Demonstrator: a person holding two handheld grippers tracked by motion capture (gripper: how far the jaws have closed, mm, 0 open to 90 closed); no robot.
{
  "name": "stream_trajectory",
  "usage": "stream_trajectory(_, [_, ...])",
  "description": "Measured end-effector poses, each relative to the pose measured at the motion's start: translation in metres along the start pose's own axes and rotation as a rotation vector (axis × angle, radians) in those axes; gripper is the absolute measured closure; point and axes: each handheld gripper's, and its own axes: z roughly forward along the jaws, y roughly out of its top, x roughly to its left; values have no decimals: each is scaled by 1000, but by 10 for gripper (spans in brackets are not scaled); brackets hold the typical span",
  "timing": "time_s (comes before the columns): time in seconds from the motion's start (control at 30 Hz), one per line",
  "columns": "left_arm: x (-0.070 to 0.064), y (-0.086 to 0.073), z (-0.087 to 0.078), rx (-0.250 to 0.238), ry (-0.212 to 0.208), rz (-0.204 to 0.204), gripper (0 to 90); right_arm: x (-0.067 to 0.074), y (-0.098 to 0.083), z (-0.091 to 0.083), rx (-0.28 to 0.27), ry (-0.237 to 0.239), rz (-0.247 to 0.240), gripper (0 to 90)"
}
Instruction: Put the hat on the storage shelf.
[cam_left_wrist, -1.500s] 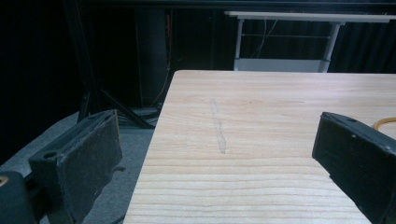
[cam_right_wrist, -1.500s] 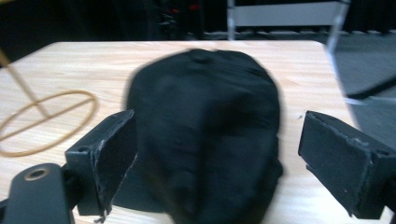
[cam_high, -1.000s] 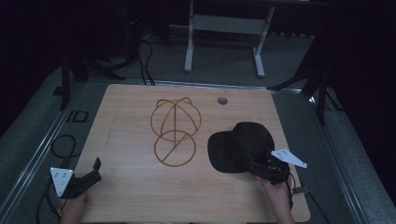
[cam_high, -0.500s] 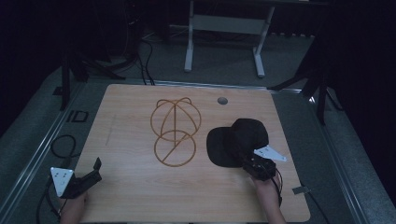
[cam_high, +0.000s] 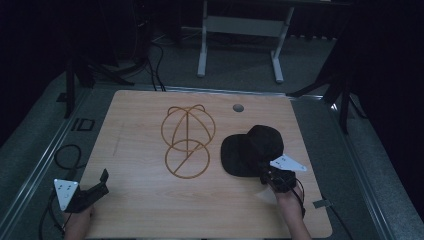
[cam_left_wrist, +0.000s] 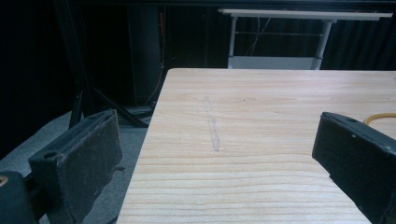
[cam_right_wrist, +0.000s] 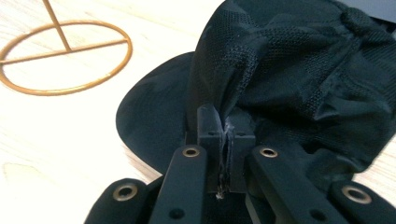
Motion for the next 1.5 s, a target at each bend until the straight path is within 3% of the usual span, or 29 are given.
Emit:
stream_trajectory(0.33, [-1, 0, 0, -3, -13, 9, 20, -5, 14, -25, -62, -10, 5, 878])
stream_trajectory(0.63, [-2, 0, 0, 1, -10, 15, 20, -21, 42, -71, -145, -44, 16, 877])
stream_trajectory(0.8, [-2, 0, 1, 4, -7, 18, 20, -28, 58, -88, -162, -60, 7, 877])
stream_trajectory(1.13, [-2, 0, 1, 5, -6, 15, 20, -33, 102, -121, -249, -103, -23, 877])
stream_trajectory(1.33, [-2, 0, 0, 5, -6, 16, 20, -28, 125, -134, -300, -71, -31, 877])
stream_trajectory(1.5, [-2, 0, 1, 7, -6, 14, 20, -15, 140, -134, -313, -37, -53, 877])
